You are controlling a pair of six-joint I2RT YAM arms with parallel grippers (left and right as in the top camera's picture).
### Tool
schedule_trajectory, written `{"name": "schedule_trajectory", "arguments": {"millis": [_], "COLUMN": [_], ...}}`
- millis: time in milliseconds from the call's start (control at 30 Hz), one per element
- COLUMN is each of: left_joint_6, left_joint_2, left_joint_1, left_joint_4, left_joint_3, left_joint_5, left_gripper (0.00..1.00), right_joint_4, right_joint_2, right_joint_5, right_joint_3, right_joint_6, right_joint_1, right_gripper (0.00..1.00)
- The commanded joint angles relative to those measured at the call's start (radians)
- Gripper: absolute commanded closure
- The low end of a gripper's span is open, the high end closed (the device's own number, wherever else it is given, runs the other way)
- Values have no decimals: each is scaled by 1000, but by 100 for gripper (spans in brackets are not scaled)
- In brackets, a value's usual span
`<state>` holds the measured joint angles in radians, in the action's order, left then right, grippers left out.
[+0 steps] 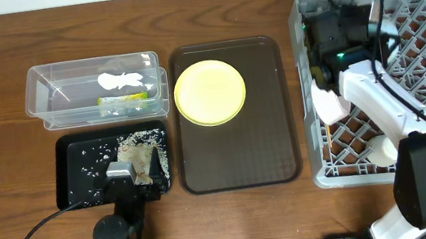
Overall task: Sort waste into correct bins and load items into the dishwasher rack
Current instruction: 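Carry the blue bowl into the dish rack and release it, then reach the right gripper to the yellow plate and grasp its edge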
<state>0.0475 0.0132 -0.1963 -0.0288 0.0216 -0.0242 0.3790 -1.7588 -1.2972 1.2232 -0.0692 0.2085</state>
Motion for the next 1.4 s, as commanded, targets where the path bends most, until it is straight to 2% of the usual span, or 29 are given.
{"name": "schedule_trajectory", "arguments": {"millis": [0, 133, 300, 467, 867, 1300, 1367], "left_joint_6": [-13, -13, -13, -13, -13, -13, -13], "left_joint_2": [-1, -1, -1, -1, -1, -1, -1], "left_joint_1": [6, 6, 6, 6, 6, 6, 6], "left_joint_4": [-42, -42, -42, -42, -42, -42, -42], "left_joint_3": [-18, -18, -18, -18, -18, -18, -18], "left_joint_5": [-10, -9, -9, -9, -10, -10, -9], "left_gripper": [12, 12, 12, 12, 12, 12, 12], "right_joint_4": [-95, -204, -240, -292, -295, -258, -235], "right_joint_2": [-4, -21, -85, -168, -198, -207, -207], "right_joint_5": [39, 64, 75, 42, 22, 22, 22], "right_joint_3": [12, 12, 12, 12, 12, 12, 12], "right_joint_6": [153, 216, 265, 388, 388, 377, 376], "right_joint_1": [-18, -32, -63, -42, 81, 127, 144], "right_gripper": [99, 99, 99, 99, 98, 98, 96]}}
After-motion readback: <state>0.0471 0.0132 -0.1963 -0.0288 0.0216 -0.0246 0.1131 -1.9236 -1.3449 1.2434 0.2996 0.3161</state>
